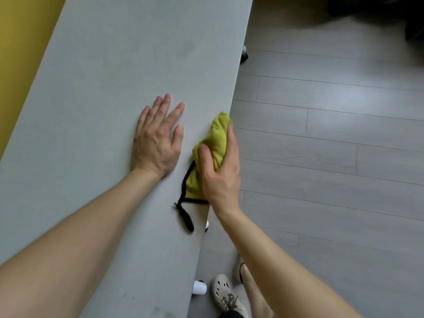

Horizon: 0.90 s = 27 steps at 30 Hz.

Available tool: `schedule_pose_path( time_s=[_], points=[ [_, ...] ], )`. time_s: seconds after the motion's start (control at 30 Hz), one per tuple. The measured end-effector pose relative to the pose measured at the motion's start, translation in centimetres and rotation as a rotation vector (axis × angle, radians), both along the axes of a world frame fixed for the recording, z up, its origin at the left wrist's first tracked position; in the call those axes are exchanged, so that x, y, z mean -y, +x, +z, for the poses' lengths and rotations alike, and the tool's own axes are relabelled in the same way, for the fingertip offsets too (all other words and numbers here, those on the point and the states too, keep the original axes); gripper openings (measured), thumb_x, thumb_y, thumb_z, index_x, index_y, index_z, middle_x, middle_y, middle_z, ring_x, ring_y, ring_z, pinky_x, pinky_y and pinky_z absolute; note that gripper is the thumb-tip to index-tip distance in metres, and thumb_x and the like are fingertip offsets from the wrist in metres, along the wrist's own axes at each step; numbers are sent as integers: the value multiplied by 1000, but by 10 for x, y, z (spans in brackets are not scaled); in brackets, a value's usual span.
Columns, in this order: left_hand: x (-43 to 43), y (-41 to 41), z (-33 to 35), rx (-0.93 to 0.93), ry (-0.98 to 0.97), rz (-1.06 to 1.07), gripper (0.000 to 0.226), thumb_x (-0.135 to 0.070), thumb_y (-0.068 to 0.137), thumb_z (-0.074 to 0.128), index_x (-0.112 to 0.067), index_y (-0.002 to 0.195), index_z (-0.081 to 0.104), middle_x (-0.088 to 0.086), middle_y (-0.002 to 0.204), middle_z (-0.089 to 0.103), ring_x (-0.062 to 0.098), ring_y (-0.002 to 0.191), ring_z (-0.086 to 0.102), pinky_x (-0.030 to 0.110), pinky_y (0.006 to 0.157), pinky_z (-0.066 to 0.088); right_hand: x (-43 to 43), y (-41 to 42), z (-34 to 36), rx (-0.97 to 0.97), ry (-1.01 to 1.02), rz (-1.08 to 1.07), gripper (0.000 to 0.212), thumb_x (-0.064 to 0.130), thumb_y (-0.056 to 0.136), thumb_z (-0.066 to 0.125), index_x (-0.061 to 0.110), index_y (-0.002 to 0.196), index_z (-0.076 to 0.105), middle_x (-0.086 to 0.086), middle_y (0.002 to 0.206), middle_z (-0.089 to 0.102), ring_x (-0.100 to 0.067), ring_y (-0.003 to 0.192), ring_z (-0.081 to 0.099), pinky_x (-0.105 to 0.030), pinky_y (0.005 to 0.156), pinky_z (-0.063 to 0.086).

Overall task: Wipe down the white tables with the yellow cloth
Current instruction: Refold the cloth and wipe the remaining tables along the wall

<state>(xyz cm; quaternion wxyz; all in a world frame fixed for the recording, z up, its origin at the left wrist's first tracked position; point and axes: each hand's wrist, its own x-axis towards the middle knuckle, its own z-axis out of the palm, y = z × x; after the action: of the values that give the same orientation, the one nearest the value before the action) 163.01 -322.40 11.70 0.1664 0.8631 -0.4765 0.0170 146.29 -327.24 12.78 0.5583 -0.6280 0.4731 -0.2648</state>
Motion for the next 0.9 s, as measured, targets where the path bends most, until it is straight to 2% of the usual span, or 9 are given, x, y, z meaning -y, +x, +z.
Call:
schedule_pose_path(
  time_s=[0.13, 0.27, 0.4, 0.5, 0.57, 0.7, 0.73, 0.8, 0.9],
  points=[
    [-4, -2, 0, 6, -10, 0, 49, -35, 111, 45, -22, 157, 58, 13, 170, 47, 30, 160, 40, 49, 134, 25, -89, -64, 3, -17, -12, 150, 81, 38, 104, 64, 24, 173, 23, 8, 178, 27, -5, 163, 26, -22, 130, 24],
    [-26, -20, 8, 9, -80, -16, 36, -22, 108, 54, -13, 139, 71, 14, 152, 64, 35, 142, 59, 46, 124, 39, -42, -38, -1, -27, -44, 136, 73, 39, 107, 58, 20, 172, 28, 3, 174, 37, -11, 159, 35, -24, 127, 30],
    [-99, -73, 22, -118, 22, -68, 45, -29, 107, 56, -13, 148, 66, 16, 162, 54, 33, 152, 50, 50, 128, 36, 10, 3, 0, -21, -44, 24, 69, 46, 105, 57, 24, 167, 38, 4, 165, 52, -16, 150, 49, -44, 125, 40],
    [-174, -98, 37, -186, 115, -19, 54, -44, 104, 56, -21, 153, 63, 10, 168, 49, 29, 156, 45, 50, 129, 33, 6, -1, -5, -34, -35, 24, 71, 50, 106, 57, 26, 169, 34, 4, 166, 50, -18, 151, 48, -45, 126, 39],
    [-221, -109, 47, -212, 218, 38, 64, -58, 101, 52, -33, 160, 55, 5, 175, 38, 25, 163, 34, 48, 132, 26, -33, -23, -2, -60, -48, 48, 72, 45, 109, 58, 23, 171, 29, 3, 171, 43, -17, 155, 41, -41, 128, 34],
    [-259, -116, 58, -318, 501, 3, 87, -80, 94, 31, -52, 171, 4, -6, 183, -12, 14, 169, -13, 49, 138, 2, -177, -105, 9, -54, -88, 185, 78, 32, 111, 58, 15, 174, 16, -1, 181, 18, -10, 167, 15, -26, 134, 15],
    [-257, -112, 63, -328, 574, -26, 92, -82, 93, 34, -52, 170, -6, -6, 181, -20, 14, 168, -19, 50, 138, 0, -196, -122, 9, -54, -88, 246, 80, 33, 111, 58, 14, 174, 13, -2, 182, 14, -10, 168, 11, -23, 134, 12],
    [-251, -101, 71, -349, 700, -75, 109, -78, 93, 58, -52, 167, -17, -6, 177, -31, 15, 165, -25, 48, 138, -3, -185, -124, 5, -94, -93, 325, 83, 40, 109, 54, 14, 174, 10, -4, 181, 13, -13, 167, 11, -19, 130, 11],
    [-247, -92, 77, -386, 762, -100, 127, -65, 89, 79, -51, 167, -21, -7, 174, -37, 14, 163, -30, 45, 137, -8, -121, -76, 2, -150, -98, 220, 77, 39, 113, 53, 13, 174, 15, -5, 178, 25, -17, 162, 24, -14, 119, 15]
  ],
)
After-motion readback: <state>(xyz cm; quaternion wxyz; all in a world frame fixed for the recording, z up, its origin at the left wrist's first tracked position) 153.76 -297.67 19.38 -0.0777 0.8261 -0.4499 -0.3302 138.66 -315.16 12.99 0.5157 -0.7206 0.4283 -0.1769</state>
